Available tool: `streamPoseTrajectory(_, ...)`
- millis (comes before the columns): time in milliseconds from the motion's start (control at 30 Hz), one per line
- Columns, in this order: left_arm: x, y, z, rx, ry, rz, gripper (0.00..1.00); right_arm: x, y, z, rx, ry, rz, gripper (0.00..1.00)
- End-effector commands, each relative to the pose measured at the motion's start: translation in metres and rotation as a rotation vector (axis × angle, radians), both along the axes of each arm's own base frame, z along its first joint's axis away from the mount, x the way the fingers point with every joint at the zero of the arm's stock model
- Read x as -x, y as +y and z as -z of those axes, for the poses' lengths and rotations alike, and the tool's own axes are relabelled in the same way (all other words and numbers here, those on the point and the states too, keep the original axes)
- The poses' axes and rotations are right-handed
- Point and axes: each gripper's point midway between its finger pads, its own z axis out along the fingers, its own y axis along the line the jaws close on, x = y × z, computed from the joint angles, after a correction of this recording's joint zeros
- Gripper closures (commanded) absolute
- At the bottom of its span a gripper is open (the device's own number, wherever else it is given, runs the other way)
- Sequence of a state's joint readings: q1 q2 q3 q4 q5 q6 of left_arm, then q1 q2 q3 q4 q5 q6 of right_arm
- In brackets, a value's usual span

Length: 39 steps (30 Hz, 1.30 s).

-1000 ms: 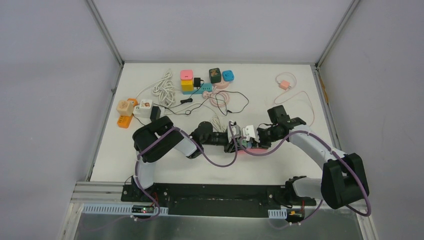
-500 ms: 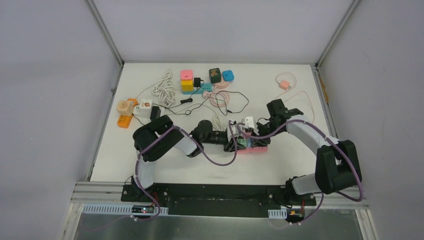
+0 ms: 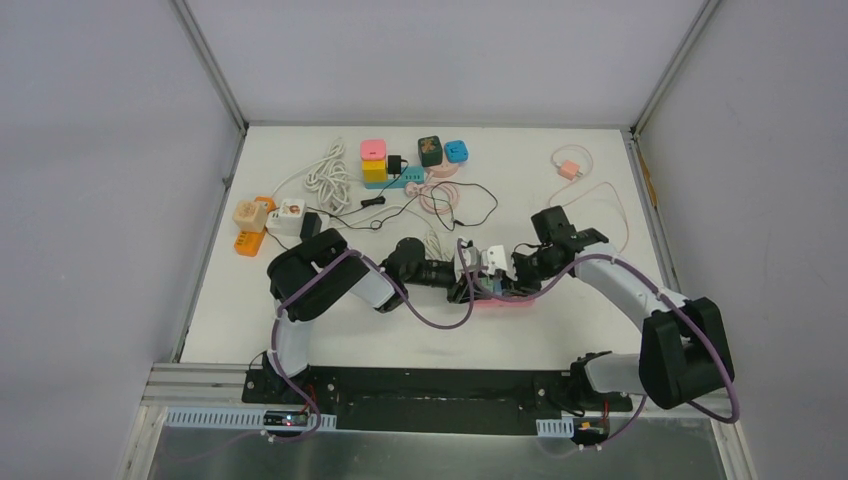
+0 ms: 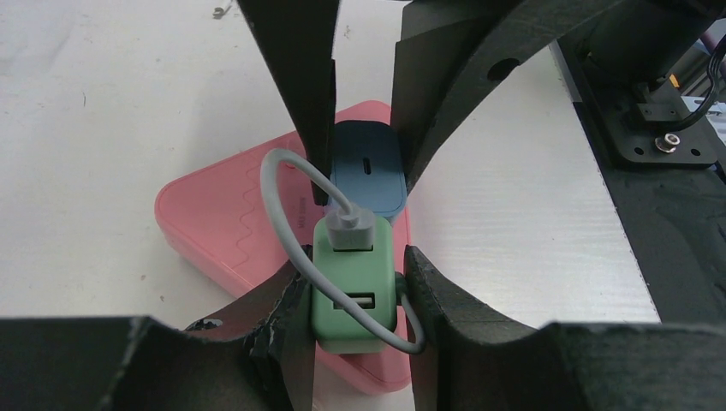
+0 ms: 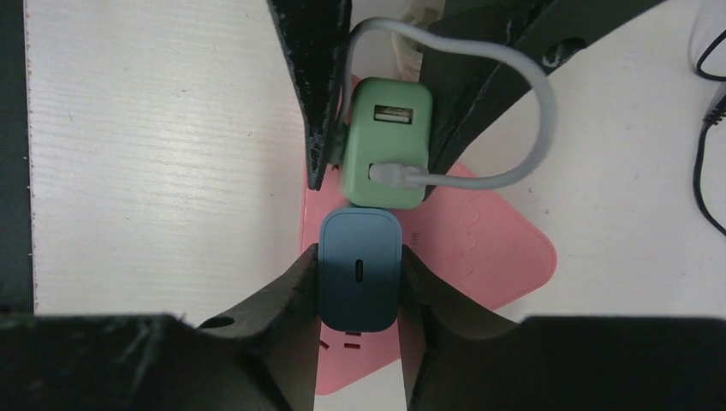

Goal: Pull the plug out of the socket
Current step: Remove the plug from the socket.

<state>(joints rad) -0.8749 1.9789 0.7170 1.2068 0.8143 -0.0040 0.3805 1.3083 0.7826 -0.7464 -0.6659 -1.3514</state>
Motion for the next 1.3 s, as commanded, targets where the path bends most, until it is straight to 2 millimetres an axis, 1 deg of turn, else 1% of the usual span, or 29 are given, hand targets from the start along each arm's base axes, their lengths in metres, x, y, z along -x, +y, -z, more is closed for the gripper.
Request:
streamPoseTrajectory(0, 0.005, -0.003, -0.004, 0.025, 0.002, 0.039, 1.0, 0.007, 0.011, -0.003, -0.043, 0.145, 0.016, 1.0)
streamPoseTrajectory(133, 0.006, -0.002, -0.005, 0.025, -0.001, 0.042, 1.0, 0.006, 0.006, 0.0, -0.032, 0.18, 0.04, 1.0)
streamPoseTrajectory(267, 0.006, -0.002, -0.005, 0.024, 0.004, 0.042, 1.0, 0.005, 0.0, 0.003, -0.006, 0.078, 0.013, 1.0)
streamPoseTrajectory(367, 0.006, -0.003, -0.005, 0.025, 0.009, 0.045, 1.0, 0.012, -0.001, 0.007, 0.013, 0.024, -0.049, 1.0)
streamPoseTrajectory(467, 0.006, -0.003, -0.004, 0.023, 0.01, 0.048, 1.0, 0.018, 0.002, 0.006, 0.014, 0.037, -0.08, 1.0)
streamPoseTrajectory(533, 0.006, -0.004, -0.003, 0.023, 0.009, 0.051, 1.0, 0.019, 0.005, 0.003, 0.001, 0.07, -0.065, 1.0)
streamPoseTrajectory(633, 0.006, -0.004, -0.003, 0.022, 0.008, 0.054, 1.0, 0.015, 0.01, -0.008, -0.057, 0.16, -0.011, 1.0)
streamPoseTrajectory(700, 0.006, -0.004, -0.003, 0.021, 0.009, 0.053, 1.0, 0.01, 0.009, -0.012, -0.075, 0.202, 0.027, 1.0)
streamPoseTrajectory(800, 0.006, -0.004, -0.003, 0.023, 0.008, 0.054, 1.0, 0.01, 0.005, -0.01, -0.071, 0.232, 0.045, 1.0)
streamPoseTrajectory(900, 0.006, -0.004, -0.003, 0.021, 0.012, 0.052, 1.0, 0.015, 0.004, -0.008, -0.052, 0.202, 0.012, 1.0)
streamPoseTrajectory(1000, 0.006, -0.004, -0.004, 0.021, 0.013, 0.053, 1.0, 0.019, 0.002, -0.005, -0.009, 0.095, -0.051, 1.0)
streamPoseTrajectory(1067, 0.006, -0.005, -0.002, 0.017, 0.016, 0.053, 1.0, 0.022, 0.003, -0.004, -0.004, 0.061, -0.08, 1.0)
streamPoseTrajectory(1200, 0.004, -0.006, 0.0, 0.003, 0.027, 0.051, 1.0, 0.02, 0.006, -0.007, -0.004, 0.077, -0.064, 1.0)
streamPoseTrajectory(1267, 0.004, -0.007, 0.001, 0.0, 0.028, 0.05, 1.0, 0.016, 0.01, -0.012, -0.027, 0.127, -0.023, 1.0)
